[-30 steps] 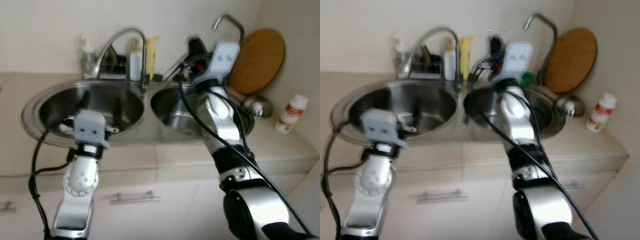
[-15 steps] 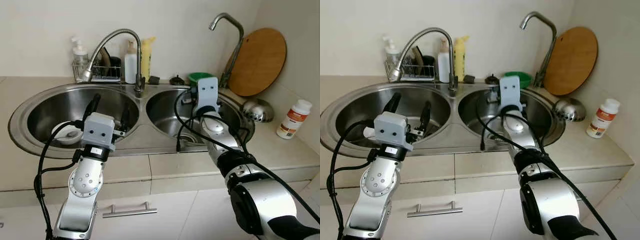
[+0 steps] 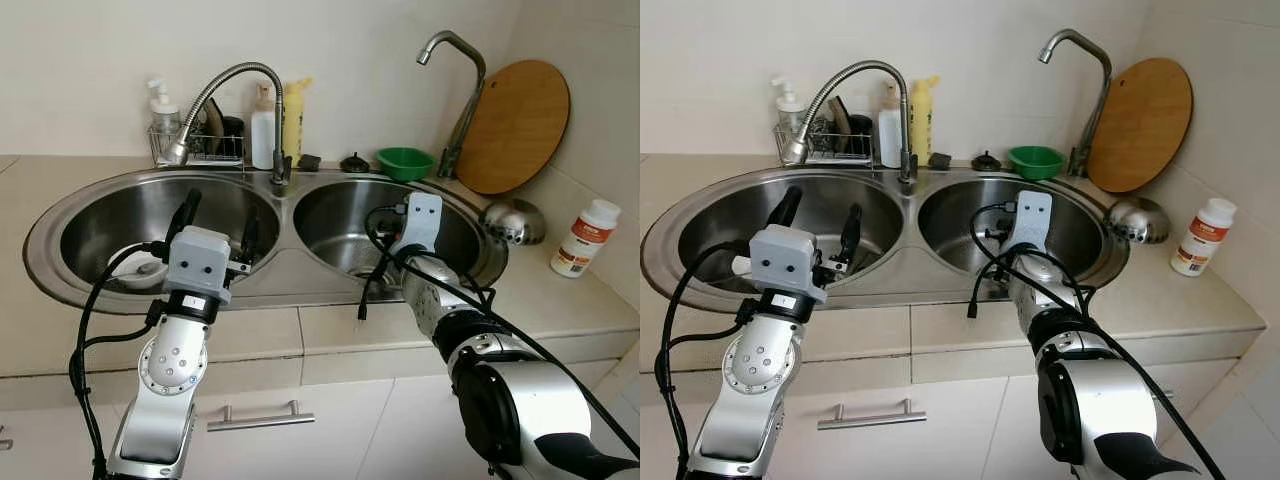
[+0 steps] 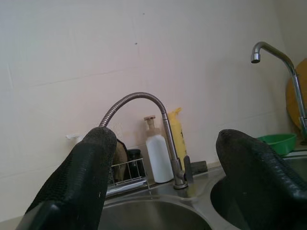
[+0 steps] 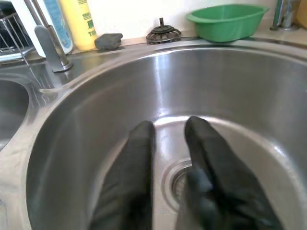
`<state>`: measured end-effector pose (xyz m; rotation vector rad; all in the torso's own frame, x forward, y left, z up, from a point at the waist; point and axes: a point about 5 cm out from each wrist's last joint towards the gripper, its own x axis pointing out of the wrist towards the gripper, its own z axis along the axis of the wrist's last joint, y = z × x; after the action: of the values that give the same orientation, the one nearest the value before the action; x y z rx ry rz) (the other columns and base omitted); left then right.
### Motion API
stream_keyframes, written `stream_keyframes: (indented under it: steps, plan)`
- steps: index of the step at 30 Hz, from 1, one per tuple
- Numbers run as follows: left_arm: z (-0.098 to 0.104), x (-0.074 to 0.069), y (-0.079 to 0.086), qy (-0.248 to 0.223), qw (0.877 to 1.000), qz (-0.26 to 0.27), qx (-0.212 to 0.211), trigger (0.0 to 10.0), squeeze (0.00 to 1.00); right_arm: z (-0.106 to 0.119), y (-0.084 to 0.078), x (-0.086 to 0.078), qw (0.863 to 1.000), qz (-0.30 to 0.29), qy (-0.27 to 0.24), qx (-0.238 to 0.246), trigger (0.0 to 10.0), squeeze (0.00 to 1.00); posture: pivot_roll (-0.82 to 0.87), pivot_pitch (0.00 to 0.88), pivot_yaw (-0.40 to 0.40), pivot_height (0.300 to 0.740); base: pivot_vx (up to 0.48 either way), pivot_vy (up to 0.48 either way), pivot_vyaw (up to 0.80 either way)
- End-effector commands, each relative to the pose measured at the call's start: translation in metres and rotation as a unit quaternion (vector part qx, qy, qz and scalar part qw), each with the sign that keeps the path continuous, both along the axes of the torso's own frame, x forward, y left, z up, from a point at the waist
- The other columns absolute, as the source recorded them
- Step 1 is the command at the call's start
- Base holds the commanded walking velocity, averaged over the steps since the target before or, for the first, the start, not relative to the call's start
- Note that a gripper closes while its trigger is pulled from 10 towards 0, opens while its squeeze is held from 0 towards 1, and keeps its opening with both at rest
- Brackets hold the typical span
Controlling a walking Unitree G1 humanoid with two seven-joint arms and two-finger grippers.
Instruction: Kitchen organization
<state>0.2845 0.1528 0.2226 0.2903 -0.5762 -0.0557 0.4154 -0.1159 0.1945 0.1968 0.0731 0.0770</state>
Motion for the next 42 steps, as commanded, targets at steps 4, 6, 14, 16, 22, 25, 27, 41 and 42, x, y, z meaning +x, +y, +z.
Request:
stream_keyframes:
  steps: [4,6,14,16,22,25,27,41,42]
  plan:
    - [-0.004,0.002,-0.001,0.011,1.000,0.001,0.001,10.0,0.00,0.003,-0.010,0.000,1.000,-0.016,-0.016,0.004,10.0,1.00,0.08,0.000,-0.089,0.736,0.000,0.000,0.00]
    - [-0.005,0.002,-0.001,0.011,1.000,0.000,0.001,10.0,0.00,0.026,-0.014,0.002,0.996,-0.029,-0.088,-0.015,10.0,1.00,0.08,0.000,-0.087,0.736,0.000,0.000,0.00]
    - [-0.008,0.000,-0.002,0.017,1.000,-0.001,0.001,10.0,0.00,0.071,-0.016,-0.005,0.971,-0.037,-0.233,-0.047,10.0,1.00,0.07,0.000,-0.084,0.736,0.000,0.000,0.00]
    - [-0.009,0.000,-0.002,0.017,1.000,-0.001,0.001,10.0,0.00,0.074,-0.020,-0.008,0.966,-0.045,-0.248,-0.057,10.0,1.00,0.07,0.000,-0.084,0.736,0.000,0.000,0.00]
    - [-0.009,-0.001,0.000,0.020,1.000,-0.002,-0.001,10.0,0.00,0.066,-0.030,-0.016,0.962,-0.076,-0.253,-0.065,10.0,0.00,0.06,0.000,-0.080,0.736,0.000,0.000,0.00]
    - [-0.009,-0.002,-0.001,0.021,1.000,-0.007,-0.008,10.0,0.00,0.062,-0.030,-0.020,0.962,-0.076,-0.255,-0.062,10.0,0.00,0.06,0.000,-0.080,0.736,0.000,0.000,0.00]
    - [-0.007,-0.003,-0.001,0.017,1.000,-0.014,-0.016,10.0,0.00,0.060,-0.026,-0.027,0.958,-0.068,-0.271,-0.061,10.0,0.00,0.06,0.000,-0.080,0.736,0.000,0.000,0.00]
    - [-0.001,-0.006,-0.002,0.003,1.000,-0.023,-0.012,10.0,0.00,0.055,0.007,-0.053,0.948,-0.005,-0.312,-0.062,10.0,0.00,0.07,0.000,-0.078,0.736,0.000,0.376,0.00]
    - [-0.001,-0.006,-0.002,0.003,1.000,-0.023,-0.012,10.0,0.00,0.054,0.008,-0.054,0.948,-0.002,-0.311,-0.063,10.0,0.00,0.07,0.000,-0.078,0.736,0.000,0.480,0.00]
